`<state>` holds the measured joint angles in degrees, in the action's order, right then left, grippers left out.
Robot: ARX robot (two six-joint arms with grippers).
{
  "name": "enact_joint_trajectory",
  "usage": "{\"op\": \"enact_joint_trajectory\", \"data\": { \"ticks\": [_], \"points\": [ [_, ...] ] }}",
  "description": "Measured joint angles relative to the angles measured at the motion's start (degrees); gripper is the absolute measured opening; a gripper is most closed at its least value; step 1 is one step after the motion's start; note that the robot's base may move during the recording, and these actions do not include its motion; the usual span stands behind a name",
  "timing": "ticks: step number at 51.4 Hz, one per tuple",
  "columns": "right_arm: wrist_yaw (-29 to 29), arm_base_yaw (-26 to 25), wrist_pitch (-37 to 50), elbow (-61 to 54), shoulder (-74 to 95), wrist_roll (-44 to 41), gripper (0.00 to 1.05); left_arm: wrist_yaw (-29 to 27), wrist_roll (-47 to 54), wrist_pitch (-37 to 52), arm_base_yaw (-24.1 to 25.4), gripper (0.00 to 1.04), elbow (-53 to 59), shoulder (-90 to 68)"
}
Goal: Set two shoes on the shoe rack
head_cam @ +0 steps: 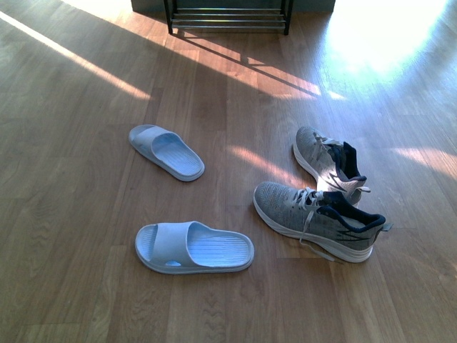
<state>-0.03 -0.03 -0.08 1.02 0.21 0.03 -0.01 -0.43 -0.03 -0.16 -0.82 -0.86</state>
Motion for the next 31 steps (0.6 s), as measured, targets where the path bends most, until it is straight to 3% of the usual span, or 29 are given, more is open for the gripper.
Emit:
{"op": "enact_joint_trajectory", "data": {
  "ticks": [31],
  "points": [
    [0.0,0.0,0.0,0.0,0.0,0.0,0.96,0.0,0.0,0.0,0.0,0.95,0.0,0.0]
  ]
}}
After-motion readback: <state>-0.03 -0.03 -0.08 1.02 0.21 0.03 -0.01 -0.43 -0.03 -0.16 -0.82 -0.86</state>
